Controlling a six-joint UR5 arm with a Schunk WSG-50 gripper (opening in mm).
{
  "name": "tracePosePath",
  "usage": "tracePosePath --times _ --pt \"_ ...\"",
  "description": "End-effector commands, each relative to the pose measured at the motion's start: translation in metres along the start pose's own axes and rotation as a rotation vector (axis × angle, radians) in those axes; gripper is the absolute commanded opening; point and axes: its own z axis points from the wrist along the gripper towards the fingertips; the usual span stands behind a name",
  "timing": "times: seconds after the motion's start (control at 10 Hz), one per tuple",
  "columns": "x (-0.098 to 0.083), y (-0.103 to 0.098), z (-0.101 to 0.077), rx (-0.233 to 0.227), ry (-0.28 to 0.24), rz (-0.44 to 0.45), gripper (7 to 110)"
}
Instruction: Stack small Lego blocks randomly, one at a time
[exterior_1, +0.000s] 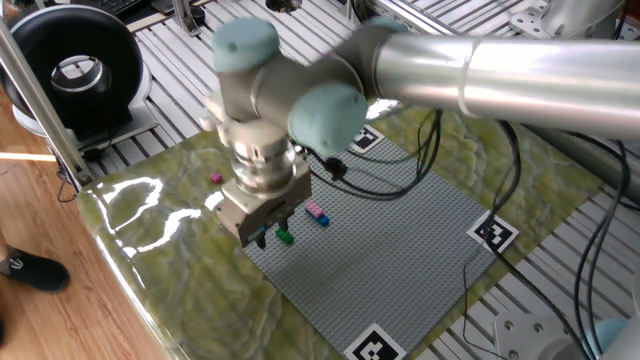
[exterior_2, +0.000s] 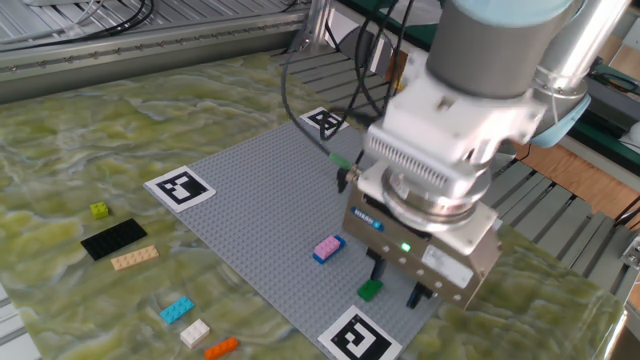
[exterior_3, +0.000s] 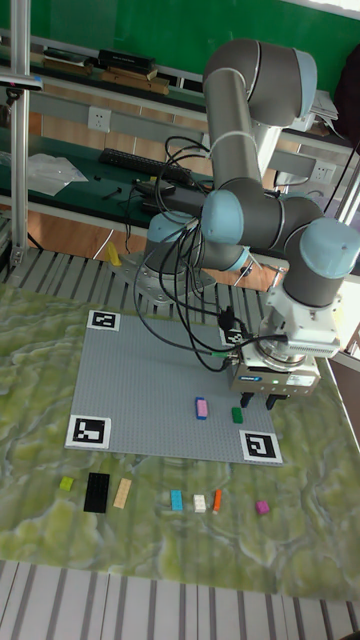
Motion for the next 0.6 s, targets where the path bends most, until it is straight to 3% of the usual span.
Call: tracePosePath --times 0.0,0.1,0.2,0.3,0.5 --pt "-0.013 0.006 -0.041 -0.011 0.017 -0.004 44" --pt "-0.029 0.01 -0.049 -0.045 -0.02 0.018 44" --pt "-0.055 0.016 -0.059 -0.093 -0.089 0.02 44" --pt "-0.078 0.019 -0.059 -0.123 -0.149 0.05 22" --pt "-0.094 -0.01 -0.053 -0.01 -0.194 0.041 22"
